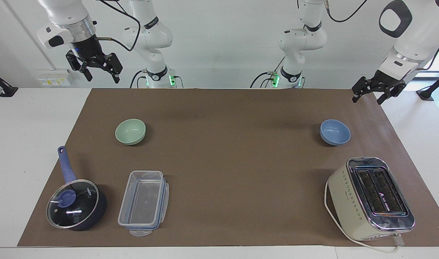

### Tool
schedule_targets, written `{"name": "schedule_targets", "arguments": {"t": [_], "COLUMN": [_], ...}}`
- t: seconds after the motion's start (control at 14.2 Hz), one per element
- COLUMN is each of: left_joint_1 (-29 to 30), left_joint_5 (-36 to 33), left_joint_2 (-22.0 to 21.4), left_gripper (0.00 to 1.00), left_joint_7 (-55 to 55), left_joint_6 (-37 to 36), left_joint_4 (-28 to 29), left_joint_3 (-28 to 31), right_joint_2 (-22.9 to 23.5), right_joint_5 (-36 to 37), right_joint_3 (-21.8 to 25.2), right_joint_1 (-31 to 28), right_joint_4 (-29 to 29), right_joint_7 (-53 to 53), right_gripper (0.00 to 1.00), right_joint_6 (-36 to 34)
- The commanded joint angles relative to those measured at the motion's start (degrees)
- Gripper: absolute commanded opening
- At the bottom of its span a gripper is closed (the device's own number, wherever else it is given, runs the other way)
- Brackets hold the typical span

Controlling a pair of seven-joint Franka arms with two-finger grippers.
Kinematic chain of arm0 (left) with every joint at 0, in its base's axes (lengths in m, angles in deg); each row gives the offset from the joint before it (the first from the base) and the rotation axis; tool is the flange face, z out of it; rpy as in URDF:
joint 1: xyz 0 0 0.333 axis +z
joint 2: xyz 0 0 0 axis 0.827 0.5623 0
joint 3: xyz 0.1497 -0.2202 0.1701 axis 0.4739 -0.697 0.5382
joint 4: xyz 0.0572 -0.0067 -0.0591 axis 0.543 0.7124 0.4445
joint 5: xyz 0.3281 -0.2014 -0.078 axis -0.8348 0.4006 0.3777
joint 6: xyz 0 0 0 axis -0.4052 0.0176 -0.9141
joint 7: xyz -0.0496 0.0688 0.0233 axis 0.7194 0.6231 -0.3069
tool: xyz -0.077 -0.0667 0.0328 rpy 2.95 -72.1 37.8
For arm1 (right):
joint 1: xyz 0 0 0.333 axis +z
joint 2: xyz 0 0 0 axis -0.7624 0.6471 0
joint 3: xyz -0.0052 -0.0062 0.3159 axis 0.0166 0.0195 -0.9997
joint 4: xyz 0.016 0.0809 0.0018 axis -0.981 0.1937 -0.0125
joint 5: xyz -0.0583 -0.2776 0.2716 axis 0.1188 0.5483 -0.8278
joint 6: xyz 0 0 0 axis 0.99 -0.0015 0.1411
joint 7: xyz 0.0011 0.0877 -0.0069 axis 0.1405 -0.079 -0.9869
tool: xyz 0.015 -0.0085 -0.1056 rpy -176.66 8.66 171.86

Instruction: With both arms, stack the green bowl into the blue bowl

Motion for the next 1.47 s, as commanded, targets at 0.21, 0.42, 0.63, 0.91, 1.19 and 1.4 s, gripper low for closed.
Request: {"name": "schedule_targets", "arguments": {"t": [0.21,0.42,0.63,0.91,1.19,1.4], "left_joint_1": [4.6,6.3,6.6,8.5,9.0,9.6], "left_joint_5": [1.8,5.5,5.6,10.4,11.9,14.6], "left_joint_2": [-2.2,-1.9,-0.5,2.2,4.0,6.2], "left_gripper": [1.00,1.00,1.00,1.00,1.00,1.00], "left_joint_7": [-6.4,-9.5,-9.9,-13.8,-15.7,-18.2], "left_joint_6": [11.2,13.8,18.5,24.9,25.8,25.8], "left_joint_4": [11.6,14.5,16.9,20.7,20.9,21.0], "left_joint_3": [-0.5,-0.5,-0.5,-0.5,-0.5,-0.5], "right_joint_2": [-0.8,-0.8,-0.8,-0.8,-0.8,-0.8], "right_joint_5": [-0.8,-0.8,-0.8,-0.8,-0.8,-0.8], "right_joint_3": [-0.2,-0.2,-0.2,-0.2,-0.2,-0.2], "right_joint_1": [-0.7,-0.7,-0.7,-0.7,-0.7,-0.7], "right_joint_4": [0.6,0.6,0.6,0.6,0.6,0.6], "right_joint_7": [-1.5,-1.5,-1.5,-1.5,-1.5,-1.5], "right_gripper": [1.00,1.00,1.00,1.00,1.00,1.00], "right_joint_6": [0.0,0.0,0.0,0.0,0.0,0.0]}}
